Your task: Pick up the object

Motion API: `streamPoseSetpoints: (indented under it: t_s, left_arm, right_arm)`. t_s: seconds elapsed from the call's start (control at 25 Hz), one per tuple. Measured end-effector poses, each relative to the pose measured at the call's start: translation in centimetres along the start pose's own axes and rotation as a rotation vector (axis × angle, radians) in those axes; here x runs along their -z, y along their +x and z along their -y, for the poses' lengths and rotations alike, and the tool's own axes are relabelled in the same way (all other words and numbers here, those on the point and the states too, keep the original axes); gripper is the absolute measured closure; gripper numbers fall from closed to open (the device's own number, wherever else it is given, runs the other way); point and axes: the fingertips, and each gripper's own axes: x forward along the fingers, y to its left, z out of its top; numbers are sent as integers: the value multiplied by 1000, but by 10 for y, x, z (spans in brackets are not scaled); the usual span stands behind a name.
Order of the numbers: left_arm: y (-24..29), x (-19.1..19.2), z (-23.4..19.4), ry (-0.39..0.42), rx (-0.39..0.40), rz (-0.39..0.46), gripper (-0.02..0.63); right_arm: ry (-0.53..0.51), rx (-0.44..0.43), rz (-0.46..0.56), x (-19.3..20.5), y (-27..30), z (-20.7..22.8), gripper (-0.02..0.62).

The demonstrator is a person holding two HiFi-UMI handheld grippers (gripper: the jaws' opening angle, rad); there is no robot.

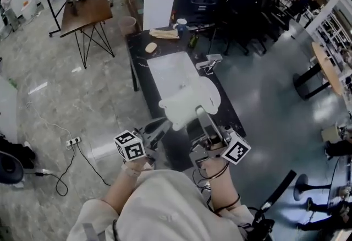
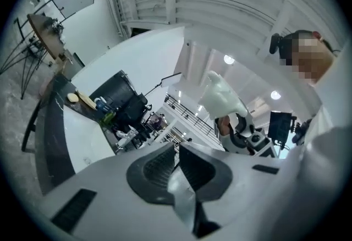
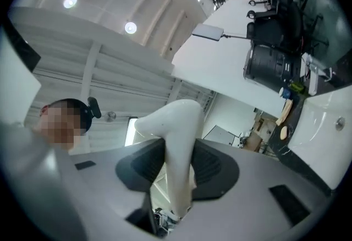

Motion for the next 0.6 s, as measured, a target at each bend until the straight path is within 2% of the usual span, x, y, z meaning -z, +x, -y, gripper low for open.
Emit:
streamPoseSetpoints:
  t_s: [0.24, 0.44, 0.6]
  left_arm:
    - [71, 46, 33, -58, 141, -100, 597]
    - [113, 78, 49, -98, 242, -186, 597]
    - [150, 107, 80, -125, 322, -257, 597]
  right_arm:
    - [-86, 112, 144, -58, -82, -5, 440]
    - [-139, 206, 251, -84, -134, -1, 440]
    - [-182, 274, 337, -112, -184, -10, 440]
